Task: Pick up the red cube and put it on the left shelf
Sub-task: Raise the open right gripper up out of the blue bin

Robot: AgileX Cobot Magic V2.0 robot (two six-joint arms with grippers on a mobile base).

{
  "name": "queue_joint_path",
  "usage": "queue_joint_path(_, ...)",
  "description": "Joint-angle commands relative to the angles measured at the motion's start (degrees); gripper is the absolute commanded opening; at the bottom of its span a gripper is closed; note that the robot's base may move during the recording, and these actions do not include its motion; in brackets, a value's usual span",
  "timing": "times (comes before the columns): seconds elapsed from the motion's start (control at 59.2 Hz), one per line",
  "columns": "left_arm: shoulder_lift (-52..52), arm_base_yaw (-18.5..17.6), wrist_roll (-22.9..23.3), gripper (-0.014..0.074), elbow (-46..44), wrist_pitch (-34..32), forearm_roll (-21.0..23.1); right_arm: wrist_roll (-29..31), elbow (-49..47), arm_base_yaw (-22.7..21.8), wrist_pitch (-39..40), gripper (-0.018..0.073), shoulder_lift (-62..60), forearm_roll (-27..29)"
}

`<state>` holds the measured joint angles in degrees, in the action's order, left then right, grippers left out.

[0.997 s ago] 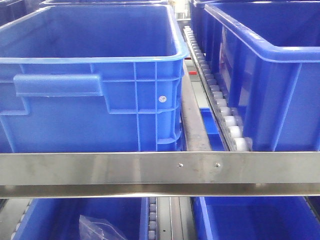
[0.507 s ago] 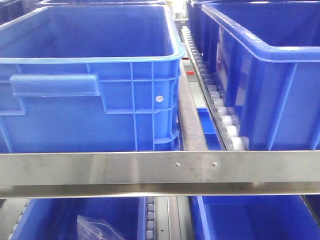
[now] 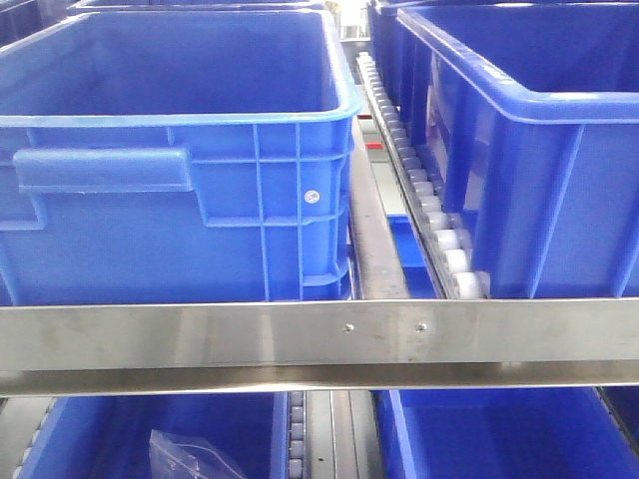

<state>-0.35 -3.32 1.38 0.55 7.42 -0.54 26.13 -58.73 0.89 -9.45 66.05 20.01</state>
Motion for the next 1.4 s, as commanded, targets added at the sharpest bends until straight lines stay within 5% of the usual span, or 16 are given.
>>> queue_joint_path(0.0, -0.92, -0.37, 0.05, 0.0102, 1.32, -5.01, 0.17, 0.50, -1.96, -0.38, 4.59, 0.0046, -1.39, 0.64)
queue_joint_path(0.575, -0.92, -0.37, 0.05, 0.0102, 1.32, -5.01, 0.17, 0.58, 0.23, -0.38, -0.99, 0.0046, -3.55, 2.47)
queue_joint_path(0.879, -0.92, -0.37, 0.05, 0.0102, 1.32, -5.01, 0.17, 0.58, 20.31, -0.38, 10.92, 0.0046, -13.46, 10.32)
queue_joint_path(1.386, -0.92, -0.37, 0.05, 0.0102, 1.32, -5.01, 0.17, 0.58, 48.04, -0.38, 15.80, 0.0046, -38.92, 10.45)
